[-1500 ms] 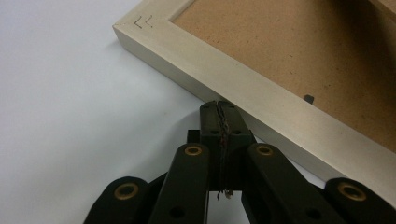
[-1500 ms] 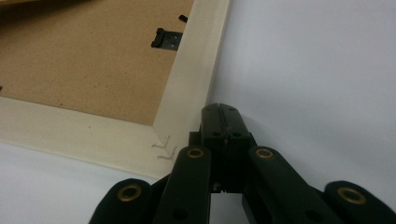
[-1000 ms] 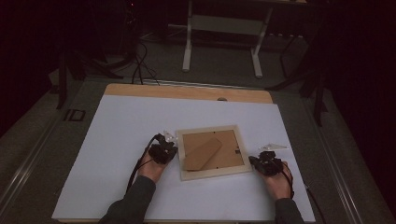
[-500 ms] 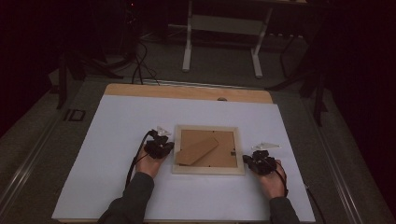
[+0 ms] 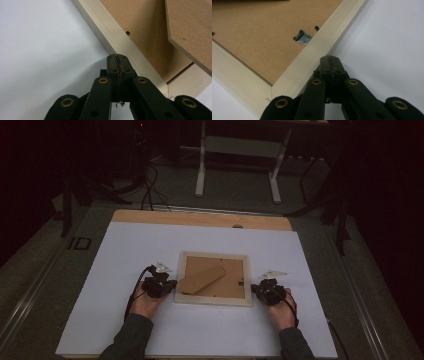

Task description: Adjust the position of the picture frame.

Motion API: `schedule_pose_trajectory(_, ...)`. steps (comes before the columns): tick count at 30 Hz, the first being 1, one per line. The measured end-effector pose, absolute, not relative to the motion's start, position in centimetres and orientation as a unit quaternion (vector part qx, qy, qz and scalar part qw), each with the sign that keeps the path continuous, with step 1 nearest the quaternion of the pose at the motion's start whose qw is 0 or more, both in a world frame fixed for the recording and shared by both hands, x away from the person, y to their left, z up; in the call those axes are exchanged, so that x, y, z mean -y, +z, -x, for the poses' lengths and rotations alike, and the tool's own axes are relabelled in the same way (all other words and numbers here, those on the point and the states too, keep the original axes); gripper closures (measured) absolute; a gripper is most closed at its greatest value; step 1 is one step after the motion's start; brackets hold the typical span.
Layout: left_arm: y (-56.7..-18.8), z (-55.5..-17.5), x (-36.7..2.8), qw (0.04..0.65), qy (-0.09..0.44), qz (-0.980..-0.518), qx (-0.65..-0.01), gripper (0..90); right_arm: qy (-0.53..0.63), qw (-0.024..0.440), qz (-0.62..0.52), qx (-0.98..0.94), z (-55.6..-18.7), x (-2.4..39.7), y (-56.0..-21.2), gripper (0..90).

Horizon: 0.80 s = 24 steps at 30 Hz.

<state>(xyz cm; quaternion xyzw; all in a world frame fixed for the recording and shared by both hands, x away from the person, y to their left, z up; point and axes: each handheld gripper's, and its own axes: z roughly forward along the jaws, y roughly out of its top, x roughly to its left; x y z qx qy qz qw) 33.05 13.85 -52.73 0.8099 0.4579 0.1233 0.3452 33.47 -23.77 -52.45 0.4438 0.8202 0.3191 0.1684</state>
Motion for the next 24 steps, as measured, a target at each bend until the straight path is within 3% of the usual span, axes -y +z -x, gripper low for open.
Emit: schedule_pose_trajectory(24,-52.9,-32.8,-15.3,0.35,0.134,-0.788,-0.489,90.0,0.323,0.141,-0.471,-0.809,-37.1,21.9,-52.1,90.0)
